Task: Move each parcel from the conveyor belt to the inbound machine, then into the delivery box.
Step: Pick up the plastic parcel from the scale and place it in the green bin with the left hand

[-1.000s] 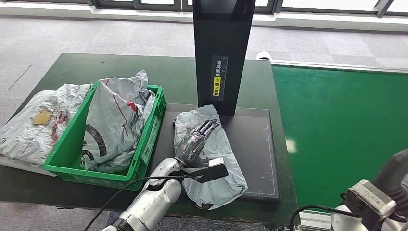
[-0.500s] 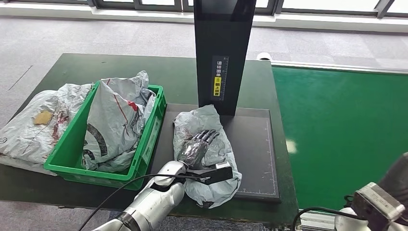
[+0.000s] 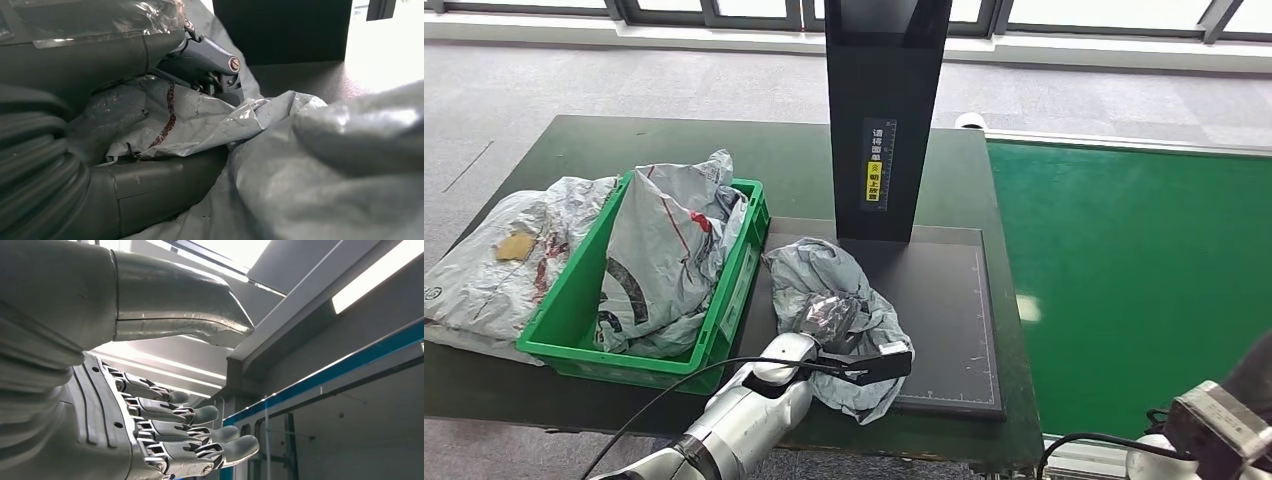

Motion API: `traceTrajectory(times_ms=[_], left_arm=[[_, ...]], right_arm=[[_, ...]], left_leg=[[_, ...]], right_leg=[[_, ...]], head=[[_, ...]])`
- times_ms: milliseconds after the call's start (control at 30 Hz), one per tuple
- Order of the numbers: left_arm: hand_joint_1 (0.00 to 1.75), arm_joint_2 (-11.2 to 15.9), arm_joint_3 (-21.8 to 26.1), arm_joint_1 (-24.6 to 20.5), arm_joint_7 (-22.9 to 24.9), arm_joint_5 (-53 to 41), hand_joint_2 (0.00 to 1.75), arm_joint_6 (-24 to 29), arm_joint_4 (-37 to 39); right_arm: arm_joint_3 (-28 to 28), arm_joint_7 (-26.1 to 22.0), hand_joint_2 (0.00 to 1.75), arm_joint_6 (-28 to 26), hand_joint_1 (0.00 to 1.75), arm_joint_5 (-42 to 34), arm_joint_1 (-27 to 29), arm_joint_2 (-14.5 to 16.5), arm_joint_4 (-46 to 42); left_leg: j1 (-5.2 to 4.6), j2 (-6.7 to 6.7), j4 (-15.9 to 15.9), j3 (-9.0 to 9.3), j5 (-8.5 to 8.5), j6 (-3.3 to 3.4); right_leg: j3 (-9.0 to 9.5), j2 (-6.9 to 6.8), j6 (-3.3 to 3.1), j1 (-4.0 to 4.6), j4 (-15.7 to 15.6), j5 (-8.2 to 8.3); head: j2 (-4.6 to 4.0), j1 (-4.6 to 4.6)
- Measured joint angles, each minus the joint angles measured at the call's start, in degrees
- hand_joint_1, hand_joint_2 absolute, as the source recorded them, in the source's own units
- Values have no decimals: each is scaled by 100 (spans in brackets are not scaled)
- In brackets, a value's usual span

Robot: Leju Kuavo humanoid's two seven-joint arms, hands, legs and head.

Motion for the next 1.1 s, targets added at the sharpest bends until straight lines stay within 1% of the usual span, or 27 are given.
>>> traceTrajectory(times_ms=[133, 633, 667, 700, 733, 800, 833, 933, 1000, 1100], left_arm=[[175, 1, 0, 9, 19, -49, 175, 31, 3], [175, 13, 0, 22, 19, -66, 175, 63, 5], [175, 13, 0, 24, 19, -79, 175, 135, 1], [175, 25, 8, 77, 28, -182, 175, 685, -80], [175, 45, 64, 216, -34, -354, 175, 1362, -439], [175, 71, 276, 653, -356, -789, 175, 2679, -1678], [175, 67, 423, 862, -627, -930, 175, 2832, -2457], [175, 57, 782, 1210, -1298, -975, 175, 2867, -4334], [175, 86, 952, 1366, -1530, -843, 175, 2868, -5418], [175, 133, 1151, 1535, -1754, -592, 175, 2867, -6675]], right_arm=[[-24, 2, 175, 0, 0, -27, 4, 0, 0], [-71, 1, 175, 0, 0, -40, 9, 0, 2], [-73, 1, 175, 0, 0, -42, 10, 1, 2], [-84, 1, 175, 0, 0, -60, 31, 1, -6], [-95, 0, 175, 0, 0, -76, 75, 1, -34], [-114, -2, 175, 0, 0, -100, 167, 2, -93], [-115, -2, 175, 0, 0, -91, 193, 2, -114], [-126, 0, 175, 0, 0, -59, 195, 1, -114], [-142, 0, 175, 0, 0, -53, 195, 0, -113], [-151, 0, 175, 0, 0, -42, 195, 1, -111]], left_leg=[[2, -1, 0, 34, 3, -2], [1, -3, -1, 31, -3, 2], [1, -3, -1, 31, -3, 2], [1, -2, 0, 28, -1, 1], [1, -2, 1, 22, 1, 0], [1, -1, 2, 9, 6, -2], [2, 0, 2, 4, 7, -2], [2, 3, 1, -3, 3, -4], [3, 1, 1, -5, 1, -4], [4, -4, -1, -8, 0, -3]], right_leg=[[0, 0, -1, 1, 1, 0], [0, -3, 1, 0, 0, -9], [0, -3, 1, 0, 0, -9], [-5, -2, 0, 0, 1, -7], [-12, -2, 0, 0, 1, -5], [-28, 1, -2, 1, 2, -1], [-33, 4, -2, 1, 2, -1], [-41, 12, -2, 1, 3, -3], [-42, 10, -3, 2, 3, -8], [-40, -2, -3, 3, 3, -16]], head=[[0, 0], [0, 0], [0, 1], [0, 1], [0, 0], [0, 0], [0, 1], [0, -1], [0, -3], [0, -2]])
